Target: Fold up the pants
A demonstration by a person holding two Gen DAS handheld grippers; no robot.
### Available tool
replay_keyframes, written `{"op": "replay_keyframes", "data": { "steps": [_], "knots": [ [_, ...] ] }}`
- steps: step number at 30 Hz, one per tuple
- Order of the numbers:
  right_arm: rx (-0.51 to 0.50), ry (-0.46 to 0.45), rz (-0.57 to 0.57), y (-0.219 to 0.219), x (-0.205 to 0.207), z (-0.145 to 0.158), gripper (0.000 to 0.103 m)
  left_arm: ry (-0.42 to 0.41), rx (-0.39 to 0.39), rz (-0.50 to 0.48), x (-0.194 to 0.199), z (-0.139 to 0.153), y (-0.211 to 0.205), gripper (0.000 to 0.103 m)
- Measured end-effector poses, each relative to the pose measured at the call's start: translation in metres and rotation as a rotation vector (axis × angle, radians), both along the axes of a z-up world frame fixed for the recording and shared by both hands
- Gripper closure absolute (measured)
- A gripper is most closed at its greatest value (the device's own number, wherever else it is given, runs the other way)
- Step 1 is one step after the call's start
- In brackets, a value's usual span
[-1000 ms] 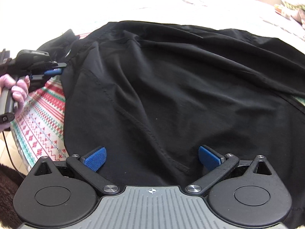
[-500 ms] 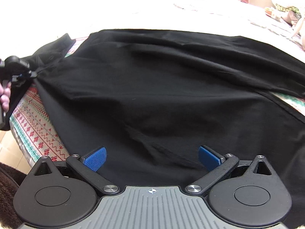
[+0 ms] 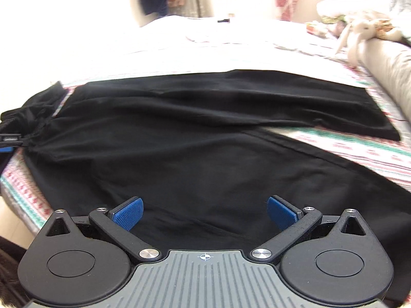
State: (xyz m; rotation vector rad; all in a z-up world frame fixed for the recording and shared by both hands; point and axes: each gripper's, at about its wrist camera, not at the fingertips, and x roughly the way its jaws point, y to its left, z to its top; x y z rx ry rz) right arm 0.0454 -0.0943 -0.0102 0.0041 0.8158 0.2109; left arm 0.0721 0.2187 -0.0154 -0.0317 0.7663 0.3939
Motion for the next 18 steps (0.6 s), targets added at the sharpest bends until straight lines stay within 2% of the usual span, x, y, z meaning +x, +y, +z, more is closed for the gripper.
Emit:
{"op": "replay_keyframes", "data": {
  "steps": [4, 6, 9, 13, 18],
  "knots": [
    [-0.04, 0.024, -0.123, -0.038, -0.009, -0.004, 0.0, 0.02, -0.062, -0.143, -0.005, -0.01, -0.044, 0.005],
    [-0.034, 0.06, -0.177, -0.059, -0.015, -0.008, 0.0, 0.045, -0.113, -0.221, -0.003, -0.016, -0.067, 0.004],
    [-0.059, 0.085, -0.225, -0.091, -0.03, -0.009, 0.0, 0.057, -0.143, -0.347, -0.002, -0.022, -0.107, 0.003],
    [-0.197, 0.103, -0.282, -0.121, -0.048, -0.016, 0.0, 0.009, -0.146, -0.528, -0.015, -0.024, -0.161, 0.0],
    [-0.382, 0.157, -0.293, -0.138, -0.055, -0.039, 0.002, 0.029, -0.169, -0.768, -0.031, -0.034, -0.219, 0.0]
  ]
}}
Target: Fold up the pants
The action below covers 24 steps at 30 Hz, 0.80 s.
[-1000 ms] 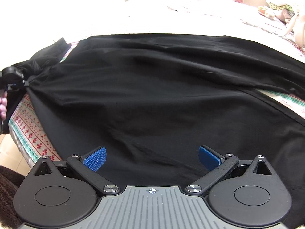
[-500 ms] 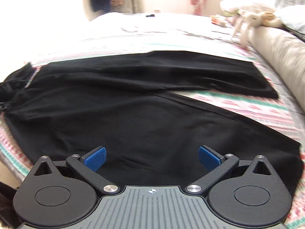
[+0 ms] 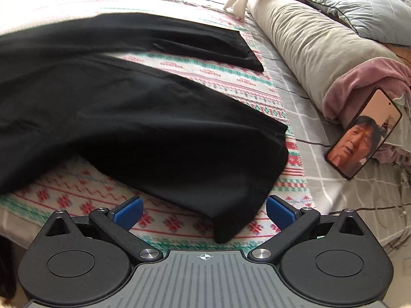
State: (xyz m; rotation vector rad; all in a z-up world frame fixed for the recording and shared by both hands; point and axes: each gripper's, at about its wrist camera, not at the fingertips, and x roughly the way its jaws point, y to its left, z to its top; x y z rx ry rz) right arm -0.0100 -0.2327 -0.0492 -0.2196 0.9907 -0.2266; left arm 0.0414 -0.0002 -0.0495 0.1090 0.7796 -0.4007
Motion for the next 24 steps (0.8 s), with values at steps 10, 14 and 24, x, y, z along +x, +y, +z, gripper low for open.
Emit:
{"op": "replay_keyframes", "data": {
  "steps": [10, 14, 24],
  "knots": [
    [-0.245, 0.07, 0.09, 0.009, 0.003, -0.016, 0.103, -0.06, 0.097, -0.296, -0.022, -0.015, -0.049, 0.0],
    [-0.287, 0.077, 0.072, -0.01, -0.004, 0.0, 0.103, -0.026, 0.078, -0.319, -0.023, -0.013, -0.042, 0.0],
    [-0.062, 0.261, -0.018, -0.058, -0.03, 0.024, 0.071, 0.122, 0.035, -0.344, -0.016, -0.015, -0.037, 0.0]
  ]
}}
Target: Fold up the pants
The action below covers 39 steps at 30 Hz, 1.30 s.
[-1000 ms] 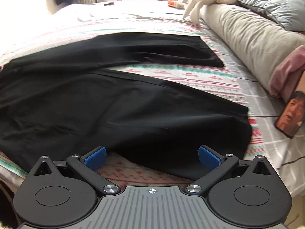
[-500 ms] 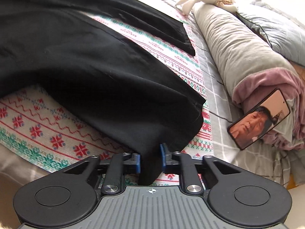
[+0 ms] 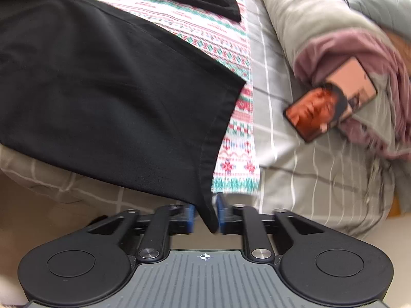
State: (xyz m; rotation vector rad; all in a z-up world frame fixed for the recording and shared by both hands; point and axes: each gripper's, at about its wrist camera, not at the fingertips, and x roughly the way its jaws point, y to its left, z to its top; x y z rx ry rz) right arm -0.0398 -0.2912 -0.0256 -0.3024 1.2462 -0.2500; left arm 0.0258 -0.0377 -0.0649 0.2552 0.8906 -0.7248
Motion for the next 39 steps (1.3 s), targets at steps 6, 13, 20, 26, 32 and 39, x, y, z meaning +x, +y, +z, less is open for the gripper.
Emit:
{"op": "replay_keyframes", "data": {
  "steps": [6, 13, 20, 26, 32, 39],
  "knots": [
    [0.134, -0.128, 0.0, 0.015, 0.007, 0.037, 0.034, -0.025, -0.026, 0.025, 0.007, 0.007, 0.009, 0.0],
    [0.259, -0.278, -0.023, 0.055, 0.09, 0.038, 0.023, -0.1, -0.009, 0.149, 0.024, 0.014, 0.014, 0.0],
    [0.48, -0.291, -0.144, 0.075, 0.171, -0.013, 0.023, -0.07, 0.001, 0.247, 0.06, 0.017, 0.017, 0.0],
    [0.483, -0.28, -0.13, 0.094, 0.222, -0.012, 0.023, -0.118, 0.067, 0.323, 0.109, 0.024, 0.03, 0.0],
    [0.507, -0.32, -0.013, 0.12, 0.268, -0.001, 0.018, -0.088, 0.067, 0.468, 0.176, 0.024, 0.058, 0.0],
    [0.414, -0.35, 0.303, 0.17, 0.365, -0.002, 0.019, -0.284, 0.223, 0.4, 0.243, 0.047, 0.1, 0.0]
  ]
}}
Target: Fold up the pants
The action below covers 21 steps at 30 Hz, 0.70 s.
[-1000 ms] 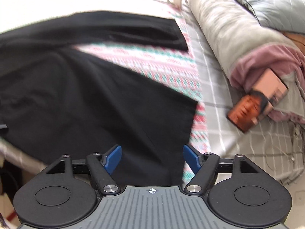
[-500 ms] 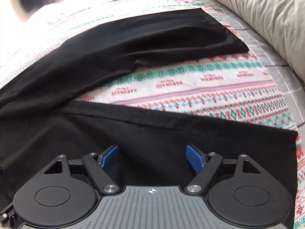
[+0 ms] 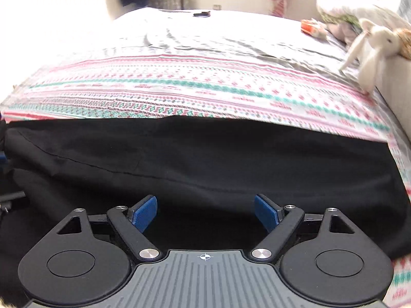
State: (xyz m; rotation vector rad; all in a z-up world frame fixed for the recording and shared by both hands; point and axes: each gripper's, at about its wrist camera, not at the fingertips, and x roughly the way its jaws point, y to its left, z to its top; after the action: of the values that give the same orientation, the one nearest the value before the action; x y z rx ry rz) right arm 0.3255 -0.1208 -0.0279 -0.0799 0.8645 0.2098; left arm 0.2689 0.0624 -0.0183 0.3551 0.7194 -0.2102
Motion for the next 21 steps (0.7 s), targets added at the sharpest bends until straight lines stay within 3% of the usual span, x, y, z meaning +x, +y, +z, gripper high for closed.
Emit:
{"op": "replay_keyframes", "data": {
  "steps": [2, 4, 8, 12, 15, 16, 17, 18, 19, 20, 21],
  "knots": [
    [-0.035, -0.003, 0.048, 0.009, 0.026, -0.004, 0.019, -0.045, 0.102, -0.027, 0.023, 0.002, 0.018, 0.0],
    [-0.04, -0.011, 0.083, 0.015, 0.052, -0.007, 0.019, -0.039, 0.136, -0.035, 0.05, 0.001, 0.035, 0.0],
    [0.008, 0.0, 0.12, 0.022, 0.1, -0.012, 0.02, 0.061, 0.055, -0.03, 0.106, -0.007, 0.06, 0.0],
    [0.028, 0.047, 0.178, 0.028, 0.132, -0.023, 0.024, 0.2, 0.006, -0.098, 0.143, -0.03, 0.063, 0.0],
    [0.025, 0.075, 0.241, 0.032, 0.139, -0.029, 0.034, 0.233, 0.012, -0.15, 0.155, -0.041, 0.061, 0.01],
    [0.021, 0.088, 0.258, 0.033, 0.141, -0.032, 0.043, 0.239, -0.015, -0.168, 0.157, -0.04, 0.063, 0.022],
    [0.019, 0.1, 0.276, 0.033, 0.143, -0.034, 0.048, 0.255, -0.042, -0.188, 0.159, -0.039, 0.064, 0.042],
    [0.014, 0.091, 0.291, 0.034, 0.142, -0.034, 0.053, 0.272, -0.06, -0.205, 0.163, -0.038, 0.064, 0.053],
    [0.013, 0.088, 0.314, 0.035, 0.142, -0.034, 0.062, 0.272, -0.049, -0.21, 0.164, -0.038, 0.062, 0.07],
    [0.014, 0.086, 0.335, 0.037, 0.14, -0.032, 0.069, 0.263, -0.019, -0.217, 0.164, -0.038, 0.059, 0.079],
    [0.021, 0.089, 0.351, 0.037, 0.141, -0.031, 0.087, 0.248, 0.015, -0.232, 0.158, -0.036, 0.053, 0.079]
  ]
}}
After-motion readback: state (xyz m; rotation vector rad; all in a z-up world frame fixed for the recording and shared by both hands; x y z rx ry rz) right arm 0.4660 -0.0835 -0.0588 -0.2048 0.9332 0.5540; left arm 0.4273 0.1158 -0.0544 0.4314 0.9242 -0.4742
